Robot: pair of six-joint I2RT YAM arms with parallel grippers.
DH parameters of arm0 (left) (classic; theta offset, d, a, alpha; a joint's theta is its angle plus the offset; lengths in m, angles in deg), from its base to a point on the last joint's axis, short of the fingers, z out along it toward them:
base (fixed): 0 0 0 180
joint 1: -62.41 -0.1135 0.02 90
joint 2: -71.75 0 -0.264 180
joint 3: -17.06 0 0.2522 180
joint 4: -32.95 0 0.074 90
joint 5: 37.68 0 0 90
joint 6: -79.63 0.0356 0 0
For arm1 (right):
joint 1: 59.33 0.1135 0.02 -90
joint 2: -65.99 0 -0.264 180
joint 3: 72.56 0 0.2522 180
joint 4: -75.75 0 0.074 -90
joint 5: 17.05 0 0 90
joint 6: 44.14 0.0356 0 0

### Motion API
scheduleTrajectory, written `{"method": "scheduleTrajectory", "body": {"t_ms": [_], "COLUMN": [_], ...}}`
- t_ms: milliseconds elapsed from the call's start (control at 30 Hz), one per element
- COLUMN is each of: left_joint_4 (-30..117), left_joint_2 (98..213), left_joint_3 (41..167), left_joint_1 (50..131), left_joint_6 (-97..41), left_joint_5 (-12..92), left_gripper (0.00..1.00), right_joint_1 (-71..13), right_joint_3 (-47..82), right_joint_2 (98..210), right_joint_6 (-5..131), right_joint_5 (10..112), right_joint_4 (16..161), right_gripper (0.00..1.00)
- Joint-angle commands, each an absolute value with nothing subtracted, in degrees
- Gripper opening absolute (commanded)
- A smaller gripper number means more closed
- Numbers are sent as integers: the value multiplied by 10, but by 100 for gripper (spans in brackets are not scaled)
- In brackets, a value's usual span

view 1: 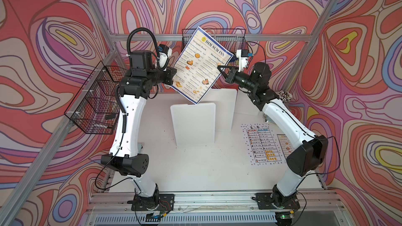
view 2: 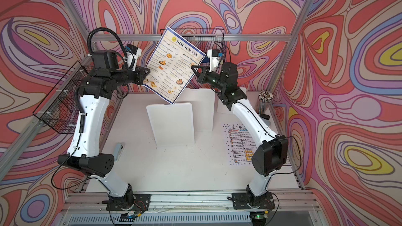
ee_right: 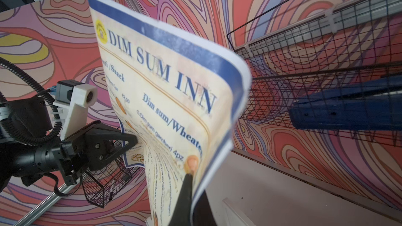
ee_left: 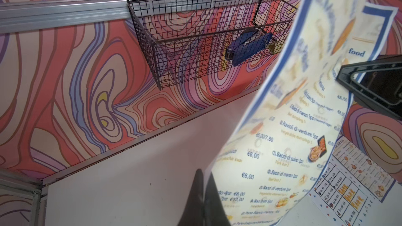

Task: Insert the menus into the narrow rack
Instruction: Insert the menu into the narrow rack.

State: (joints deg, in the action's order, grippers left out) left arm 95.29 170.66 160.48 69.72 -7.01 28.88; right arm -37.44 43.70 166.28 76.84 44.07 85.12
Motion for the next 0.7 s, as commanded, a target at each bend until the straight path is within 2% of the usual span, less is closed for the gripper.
{"method": "scheduleTrajectory", "body": {"t_ms": [0, 433, 633, 667], "left_joint_4": [985, 985, 960, 952], "left_joint_2": [1717, 1713, 1682, 1671], "left_joint_3": [1614, 1604, 1544, 1530], "left_joint_1": [702, 709, 710, 710], "left_joint_6": [-68, -74, -88, -92], "left_joint_5": [306, 300, 289, 288], "left_gripper": [0, 0, 0, 3], "right_joint_1": [-370, -370, -370, -370], "right_joint_3": [446, 426, 386, 380], "right_joint_2": [1671, 1659, 1639, 1634], "right_joint_6": [756, 718, 673, 671], "right_joint_5": [442, 447, 409, 402], "right_joint_4": [873, 864, 823, 814], "right_gripper": [0, 0, 0, 0]}}
